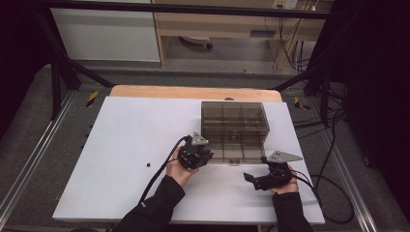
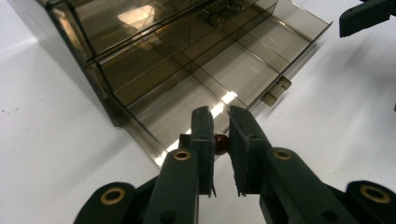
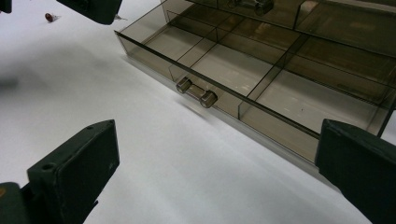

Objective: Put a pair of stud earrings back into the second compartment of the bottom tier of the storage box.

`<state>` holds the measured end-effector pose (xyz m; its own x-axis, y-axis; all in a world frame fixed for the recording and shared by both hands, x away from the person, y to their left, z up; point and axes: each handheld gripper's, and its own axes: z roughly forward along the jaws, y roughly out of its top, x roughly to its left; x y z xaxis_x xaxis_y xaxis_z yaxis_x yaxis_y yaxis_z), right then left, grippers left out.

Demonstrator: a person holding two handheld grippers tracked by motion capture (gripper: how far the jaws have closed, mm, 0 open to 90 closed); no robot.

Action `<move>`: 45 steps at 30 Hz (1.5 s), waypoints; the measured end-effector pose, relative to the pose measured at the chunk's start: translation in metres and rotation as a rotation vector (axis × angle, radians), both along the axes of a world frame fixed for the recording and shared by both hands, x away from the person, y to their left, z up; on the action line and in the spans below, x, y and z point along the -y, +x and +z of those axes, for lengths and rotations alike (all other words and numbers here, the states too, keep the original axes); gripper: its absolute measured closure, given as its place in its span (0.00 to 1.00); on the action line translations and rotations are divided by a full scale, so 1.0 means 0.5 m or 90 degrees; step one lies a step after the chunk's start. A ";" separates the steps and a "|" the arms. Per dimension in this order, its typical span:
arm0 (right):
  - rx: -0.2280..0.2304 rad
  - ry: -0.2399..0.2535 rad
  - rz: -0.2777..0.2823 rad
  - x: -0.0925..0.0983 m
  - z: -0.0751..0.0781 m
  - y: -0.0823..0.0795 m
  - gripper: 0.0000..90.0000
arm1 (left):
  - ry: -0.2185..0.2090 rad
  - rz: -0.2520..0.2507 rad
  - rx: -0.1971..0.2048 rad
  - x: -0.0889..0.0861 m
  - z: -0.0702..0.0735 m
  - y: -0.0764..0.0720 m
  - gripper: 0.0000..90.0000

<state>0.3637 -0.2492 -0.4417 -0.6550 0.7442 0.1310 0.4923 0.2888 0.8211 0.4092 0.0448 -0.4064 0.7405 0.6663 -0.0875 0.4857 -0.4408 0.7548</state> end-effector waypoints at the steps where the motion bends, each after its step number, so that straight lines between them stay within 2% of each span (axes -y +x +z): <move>1: 0.000 0.000 0.000 0.000 0.000 0.000 0.01 | 0.000 0.000 0.000 0.000 0.000 0.000 0.89; 18: -0.003 0.002 0.001 0.000 0.000 0.000 0.01 | 0.002 -0.017 0.001 0.051 0.002 0.015 0.89; 26: -0.003 0.002 0.002 0.000 0.000 0.000 0.01 | 0.013 -0.017 -0.001 0.079 -0.003 0.022 0.89; 30: -0.002 0.002 0.001 0.000 0.000 0.000 0.01 | 0.007 -0.016 -0.010 0.085 -0.007 0.027 0.89; 34: -0.002 0.003 0.002 0.001 0.000 0.000 0.01 | 0.005 -0.015 -0.008 0.095 -0.012 0.032 0.89; 45: 0.002 0.004 0.001 0.002 0.002 0.000 0.01 | 0.029 -0.026 -0.008 0.133 -0.026 0.047 0.88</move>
